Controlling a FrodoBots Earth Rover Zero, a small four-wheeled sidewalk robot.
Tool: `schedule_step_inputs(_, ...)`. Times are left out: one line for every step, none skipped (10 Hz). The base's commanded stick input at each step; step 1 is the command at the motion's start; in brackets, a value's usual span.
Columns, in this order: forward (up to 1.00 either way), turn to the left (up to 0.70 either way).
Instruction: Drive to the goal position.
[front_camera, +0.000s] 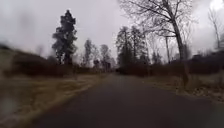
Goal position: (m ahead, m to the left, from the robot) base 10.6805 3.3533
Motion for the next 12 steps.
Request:
schedule_step_inputs(0.7, 0.0)
schedule_step_inputs(0.7, 0.0)
schedule_step_inputs(0.7, 0.0)
schedule_step_inputs(0.7, 0.0)
schedule_step_inputs(0.7, 0.0)
schedule_step_inputs(0.7, 0.02)
schedule_step_inputs(0.7, 0.21)
schedule_step_inputs(0.7, 0.31)
schedule_step_inputs(0.7, 0.27)
schedule_step_inputs(0.7, 0.14)
schedule_step_inputs(0.7, 0.03)
schedule_step_inputs(0.7, 0.0)
